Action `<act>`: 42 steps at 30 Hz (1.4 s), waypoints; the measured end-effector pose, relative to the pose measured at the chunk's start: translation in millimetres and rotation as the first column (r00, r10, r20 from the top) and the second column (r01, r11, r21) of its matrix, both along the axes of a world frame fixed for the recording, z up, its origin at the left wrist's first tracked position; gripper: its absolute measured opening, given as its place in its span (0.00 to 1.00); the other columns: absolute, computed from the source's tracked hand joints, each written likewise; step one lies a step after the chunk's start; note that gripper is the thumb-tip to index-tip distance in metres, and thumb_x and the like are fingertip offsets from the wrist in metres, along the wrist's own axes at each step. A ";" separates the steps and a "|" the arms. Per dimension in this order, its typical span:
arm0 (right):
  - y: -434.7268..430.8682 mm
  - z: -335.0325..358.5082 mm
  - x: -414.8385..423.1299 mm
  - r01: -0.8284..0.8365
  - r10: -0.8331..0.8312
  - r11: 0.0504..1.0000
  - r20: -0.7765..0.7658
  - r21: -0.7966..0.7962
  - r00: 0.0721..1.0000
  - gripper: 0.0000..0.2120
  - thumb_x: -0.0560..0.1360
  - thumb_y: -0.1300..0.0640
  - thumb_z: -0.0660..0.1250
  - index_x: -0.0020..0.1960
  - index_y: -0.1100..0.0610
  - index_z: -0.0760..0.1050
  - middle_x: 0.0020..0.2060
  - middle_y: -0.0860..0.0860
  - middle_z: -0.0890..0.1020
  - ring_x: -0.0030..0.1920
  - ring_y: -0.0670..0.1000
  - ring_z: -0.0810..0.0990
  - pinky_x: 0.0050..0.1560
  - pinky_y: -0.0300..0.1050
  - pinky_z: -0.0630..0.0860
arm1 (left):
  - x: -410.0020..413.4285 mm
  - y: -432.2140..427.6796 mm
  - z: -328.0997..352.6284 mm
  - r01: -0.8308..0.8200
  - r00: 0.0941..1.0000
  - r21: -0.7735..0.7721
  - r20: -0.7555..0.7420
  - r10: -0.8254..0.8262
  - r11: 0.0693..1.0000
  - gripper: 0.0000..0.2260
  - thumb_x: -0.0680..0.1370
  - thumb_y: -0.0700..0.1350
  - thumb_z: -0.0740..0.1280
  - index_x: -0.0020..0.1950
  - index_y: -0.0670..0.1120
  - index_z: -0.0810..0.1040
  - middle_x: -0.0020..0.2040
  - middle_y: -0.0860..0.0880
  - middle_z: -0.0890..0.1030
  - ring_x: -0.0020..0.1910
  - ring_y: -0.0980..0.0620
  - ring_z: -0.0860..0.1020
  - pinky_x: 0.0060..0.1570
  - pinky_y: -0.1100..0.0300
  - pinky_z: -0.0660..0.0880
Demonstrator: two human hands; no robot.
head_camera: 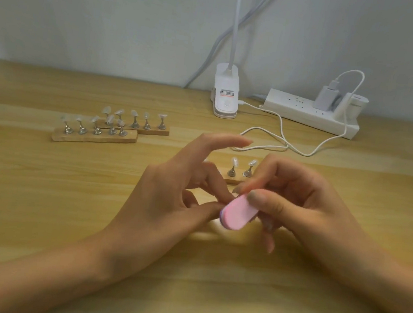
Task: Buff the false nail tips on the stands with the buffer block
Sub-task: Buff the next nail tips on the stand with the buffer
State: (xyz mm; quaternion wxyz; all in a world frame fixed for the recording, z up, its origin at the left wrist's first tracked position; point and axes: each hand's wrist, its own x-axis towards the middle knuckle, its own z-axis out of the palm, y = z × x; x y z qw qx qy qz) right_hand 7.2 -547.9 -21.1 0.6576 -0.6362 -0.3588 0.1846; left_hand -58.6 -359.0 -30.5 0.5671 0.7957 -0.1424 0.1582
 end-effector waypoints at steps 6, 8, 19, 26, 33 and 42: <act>-1.1 -1.8 0.3 -0.008 0.008 1.000 -0.006 0.003 1.000 0.07 0.77 0.57 0.72 0.42 0.57 0.76 0.42 0.51 0.85 0.31 0.43 0.78 0.26 0.39 0.77 | -1.8 -0.3 0.4 0.011 1.000 0.004 0.004 -0.011 1.000 0.34 0.70 0.39 0.75 0.71 0.61 0.68 0.38 0.51 0.83 0.40 0.55 0.83 0.26 0.57 0.73; -2.4 -1.8 1.9 0.086 -0.086 0.996 0.003 0.013 0.996 0.06 0.74 0.55 0.74 0.41 0.53 0.78 0.41 0.52 0.85 0.31 0.43 0.78 0.26 0.38 0.76 | -1.6 0.7 0.3 0.016 1.000 -0.005 -0.005 -0.016 1.000 0.36 0.70 0.39 0.75 0.73 0.61 0.67 0.38 0.51 0.83 0.40 0.54 0.84 0.28 0.61 0.73; -3.6 -4.3 -0.3 0.019 -0.019 1.000 0.015 0.003 1.000 0.04 0.76 0.55 0.71 0.44 0.54 0.78 0.39 0.50 0.83 0.30 0.46 0.76 0.25 0.40 0.76 | -3.8 -0.5 -0.1 0.029 1.000 -0.009 0.004 -0.029 1.000 0.40 0.70 0.40 0.76 0.76 0.62 0.62 0.37 0.52 0.83 0.37 0.56 0.81 0.28 0.64 0.72; -1.1 -2.7 1.5 0.001 -0.001 1.000 0.010 -0.028 1.000 0.07 0.77 0.55 0.71 0.43 0.56 0.77 0.39 0.50 0.84 0.30 0.45 0.77 0.26 0.40 0.76 | -3.6 -0.1 -0.3 0.024 1.000 0.003 0.010 -0.024 1.000 0.40 0.70 0.40 0.75 0.77 0.62 0.62 0.36 0.51 0.82 0.36 0.53 0.81 0.26 0.57 0.75; -5.6 0.3 7.5 0.140 -0.139 0.989 -0.032 0.035 0.990 0.08 0.74 0.52 0.73 0.41 0.54 0.77 0.40 0.52 0.83 0.31 0.44 0.76 0.25 0.39 0.74 | -7.0 -2.0 -0.6 0.026 0.999 0.032 0.022 -0.027 0.999 0.40 0.71 0.39 0.76 0.77 0.61 0.62 0.37 0.55 0.83 0.38 0.53 0.83 0.27 0.56 0.77; -2.5 -1.5 -0.6 0.093 -0.094 0.996 -0.005 -0.012 0.996 0.10 0.74 0.55 0.71 0.44 0.61 0.74 0.38 0.50 0.83 0.30 0.44 0.77 0.25 0.39 0.75 | -5.1 -1.1 0.1 0.019 1.000 0.023 0.004 -0.019 1.000 0.40 0.70 0.39 0.75 0.76 0.63 0.63 0.36 0.52 0.82 0.37 0.53 0.83 0.25 0.56 0.75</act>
